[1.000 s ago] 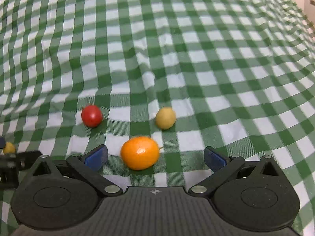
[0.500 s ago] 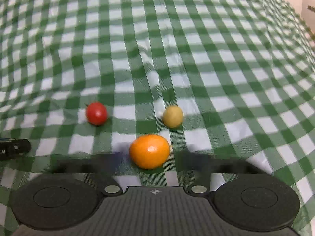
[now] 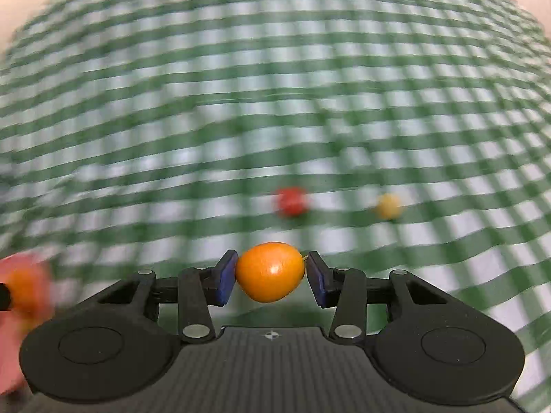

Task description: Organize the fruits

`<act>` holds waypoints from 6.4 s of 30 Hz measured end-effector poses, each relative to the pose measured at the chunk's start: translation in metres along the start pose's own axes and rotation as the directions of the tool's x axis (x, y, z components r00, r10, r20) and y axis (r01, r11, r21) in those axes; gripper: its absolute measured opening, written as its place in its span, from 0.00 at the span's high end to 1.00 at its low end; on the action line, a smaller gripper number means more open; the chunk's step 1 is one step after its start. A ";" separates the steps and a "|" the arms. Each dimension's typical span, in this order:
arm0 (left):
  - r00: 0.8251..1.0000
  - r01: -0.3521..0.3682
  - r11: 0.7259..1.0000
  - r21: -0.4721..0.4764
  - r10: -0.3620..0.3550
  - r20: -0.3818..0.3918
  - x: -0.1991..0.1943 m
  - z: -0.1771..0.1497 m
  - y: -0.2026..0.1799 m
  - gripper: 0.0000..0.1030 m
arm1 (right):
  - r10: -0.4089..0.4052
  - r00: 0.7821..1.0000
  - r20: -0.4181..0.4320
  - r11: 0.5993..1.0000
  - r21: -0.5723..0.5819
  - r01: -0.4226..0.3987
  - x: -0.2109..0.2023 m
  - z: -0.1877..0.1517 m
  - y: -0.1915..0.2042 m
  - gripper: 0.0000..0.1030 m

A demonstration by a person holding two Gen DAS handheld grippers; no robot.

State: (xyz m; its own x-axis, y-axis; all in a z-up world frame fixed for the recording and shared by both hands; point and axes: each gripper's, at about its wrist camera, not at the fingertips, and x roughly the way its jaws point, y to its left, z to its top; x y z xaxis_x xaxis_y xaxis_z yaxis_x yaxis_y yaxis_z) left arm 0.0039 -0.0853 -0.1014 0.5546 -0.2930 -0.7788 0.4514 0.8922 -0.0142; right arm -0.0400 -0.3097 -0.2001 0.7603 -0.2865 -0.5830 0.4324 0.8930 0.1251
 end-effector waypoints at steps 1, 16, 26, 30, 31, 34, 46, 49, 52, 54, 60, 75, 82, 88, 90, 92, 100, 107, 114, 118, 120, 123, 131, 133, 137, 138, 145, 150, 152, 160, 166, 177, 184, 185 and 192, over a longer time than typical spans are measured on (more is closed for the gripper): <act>1.000 -0.014 1.000 -0.016 0.015 0.000 -0.008 -0.006 0.015 0.74 | 0.047 0.999 0.010 0.999 -0.020 -0.047 -0.012 -0.003 0.015 0.56; 0.998 -0.058 0.982 -0.178 0.059 -0.003 0.015 -0.007 0.138 0.74 | 0.211 0.970 -0.122 0.954 -0.189 -0.232 -0.016 -0.018 0.130 0.74; 1.000 -0.014 0.977 -0.212 0.012 -0.009 -0.026 -0.038 0.147 0.74 | 0.198 0.957 -0.214 0.948 -0.207 -0.243 -0.048 -0.074 0.114 0.47; 1.000 -0.016 0.981 -0.195 0.014 -0.012 -0.029 -0.036 0.145 0.74 | 0.023 0.997 -0.070 0.987 -0.158 -0.034 -0.023 -0.037 0.065 0.26; 1.000 -0.015 0.981 -0.193 0.015 -0.005 -0.030 -0.033 0.145 0.74 | -0.001 0.999 -0.049 0.987 -0.159 -0.007 -0.017 -0.029 0.056 0.25; 1.000 -0.013 0.982 -0.188 0.016 0.017 -0.031 -0.026 0.140 0.74 | -0.053 0.999 -0.009 0.991 -0.124 0.051 -0.009 -0.012 0.027 0.22; 1.000 0.021 0.983 -0.184 -0.022 -0.005 -0.016 -0.009 0.110 0.74 | -0.165 0.985 0.045 0.982 -0.087 0.169 0.070 0.020 -0.046 0.13; 1.000 0.022 0.984 -0.175 -0.025 -0.013 -0.011 -0.007 0.103 0.74 | -0.169 0.986 0.013 0.982 -0.079 0.169 0.104 0.032 -0.057 0.13; 0.999 0.024 0.987 -0.161 -0.028 -0.019 -0.007 -0.003 0.097 0.74 | -0.184 0.983 -0.028 0.979 -0.092 0.180 0.145 0.036 -0.050 0.19; 0.999 0.028 0.988 -0.153 -0.031 -0.012 -0.007 0.000 0.095 0.74 | -0.146 0.989 -0.019 0.989 -0.037 0.145 0.145 0.041 -0.053 0.69; 0.999 0.034 0.990 -0.140 -0.033 0.008 -0.006 0.005 0.096 0.74 | -0.047 0.999 0.005 0.996 -0.072 0.048 0.084 0.031 -0.022 0.69; 1.000 -0.018 0.991 -0.129 0.020 0.017 -0.017 -0.002 0.122 0.74 | 0.354 0.924 -0.146 0.899 -0.220 -0.379 0.006 -0.008 0.151 0.69; 0.990 -0.026 0.988 -0.151 0.046 0.131 -0.043 0.003 0.126 0.00 | 0.355 0.926 -0.127 0.893 -0.248 -0.376 -0.028 0.003 0.156 0.26; 0.997 -0.019 0.997 -0.075 0.025 0.077 -0.062 -0.005 0.100 0.00 | 0.213 0.970 -0.115 0.966 -0.128 -0.227 -0.065 -0.012 0.087 0.18; 0.998 0.008 0.998 -0.068 -0.005 0.057 -0.067 -0.011 0.086 0.00 | 0.133 0.987 -0.090 0.985 -0.095 -0.142 -0.076 -0.021 0.062 0.11; 0.998 0.044 0.998 -0.055 -0.041 0.057 -0.069 -0.013 0.066 0.00 | 0.052 0.998 -0.040 0.996 -0.075 -0.055 -0.083 -0.024 0.042 0.04; 0.989 0.129 0.991 0.041 -0.132 0.069 0.014 0.009 -0.046 0.00 | -0.179 0.983 0.050 0.984 0.005 0.179 -0.036 -0.001 -0.039 0.01; 0.999 0.028 0.999 0.022 -0.028 0.028 0.126 0.014 -0.096 0.00 | -0.233 0.972 0.040 0.968 0.103 0.228 0.059 -0.004 -0.083 0.01; 0.971 -0.133 0.989 -0.062 0.143 0.194 0.164 -0.002 -0.101 0.00 | -0.276 0.961 -0.008 0.960 0.040 0.276 0.102 -0.011 -0.079 0.01; 0.970 -0.130 0.990 -0.063 0.140 0.200 0.166 -0.003 -0.101 0.00 | -0.261 0.965 -0.009 0.963 0.061 0.261 0.101 -0.012 -0.085 0.01; 0.970 -0.126 0.990 -0.066 0.137 0.201 0.165 -0.003 -0.099 0.00 | -0.265 0.964 -0.010 0.963 0.056 0.265 0.103 -0.013 -0.084 0.01; 0.969 -0.129 0.990 -0.063 0.139 0.202 0.167 -0.004 -0.099 0.00 | -0.263 0.965 -0.009 0.963 0.057 0.263 0.100 -0.011 -0.082 0.01; 0.969 -0.130 0.990 -0.063 0.140 0.202 0.168 -0.004 -0.100 0.00 | -0.264 0.965 -0.009 0.963 0.057 0.264 0.099 -0.011 -0.082 0.01; 0.969 -0.130 0.990 -0.063 0.140 0.202 0.167 -0.004 -0.100 0.00 | -0.264 0.964 -0.008 0.963 0.057 0.264 0.100 -0.011 -0.082 0.01; 0.969 -0.130 0.990 -0.063 0.140 0.202 0.167 -0.004 -0.100 0.00 | -0.264 0.965 -0.008 0.963 0.057 0.264 0.100 -0.011 -0.082 0.01; 0.969 -0.130 0.990 -0.063 0.140 0.202 0.168 -0.004 -0.100 0.00 | -0.264 0.965 -0.008 0.963 0.057 0.264 0.100 -0.011 -0.082 0.01; 0.969 -0.130 0.990 -0.063 0.140 0.202 0.168 -0.004 -0.101 0.00 | -0.263 0.965 -0.007 0.963 0.057 0.263 0.100 -0.011 -0.082 0.01; 0.969 -0.128 0.990 -0.061 0.137 0.203 0.160 -0.004 -0.100 0.00 | -0.264 0.965 -0.006 0.963 0.057 0.263 0.099 -0.011 -0.082 0.01; 0.969 -0.127 0.990 -0.060 0.137 0.204 0.160 -0.004 -0.100 0.00 | -0.263 0.965 -0.005 0.963 0.057 0.263 0.100 -0.011 -0.082 0.01; 0.969 -0.128 0.990 -0.062 0.138 0.203 0.159 -0.004 -0.100 0.00 | -0.261 0.965 -0.005 0.964 0.055 0.261 0.100 -0.011 -0.083 0.01; 0.969 -0.128 0.990 -0.062 0.138 0.203 0.160 -0.004 -0.100 0.00 | -0.261 0.965 -0.005 0.964 0.055 0.260 0.101 -0.011 -0.083 0.01; 0.969 -0.128 0.990 -0.063 0.138 0.204 0.160 -0.004 -0.100 0.00 | -0.260 0.966 -0.005 0.964 0.055 0.260 0.101 -0.011 -0.083 0.01; 0.969 -0.130 0.989 -0.063 0.140 0.204 0.160 -0.004 -0.100 0.00 | -0.260 0.966 -0.004 0.964 0.055 0.260 0.101 -0.011 -0.083 0.01; 0.969 -0.131 0.989 -0.063 0.141 0.204 0.160 -0.004 -0.100 0.00 | -0.260 0.966 -0.004 0.964 0.055 0.260 0.101 -0.011 -0.083 0.01; 0.969 -0.131 0.989 -0.063 0.142 0.204 0.160 -0.003 -0.101 0.00 | -0.260 0.965 -0.005 0.964 0.054 0.260 0.101 -0.011 -0.083 0.01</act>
State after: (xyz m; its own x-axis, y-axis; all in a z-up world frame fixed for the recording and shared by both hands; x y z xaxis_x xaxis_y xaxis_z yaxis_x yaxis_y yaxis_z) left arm 0.0449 -0.2213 -0.2268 0.7438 -0.2277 -0.6284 0.3299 0.9427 0.0490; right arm -0.0042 -0.4087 -0.2780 0.6192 -0.5075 -0.5992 0.6410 0.7675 0.0123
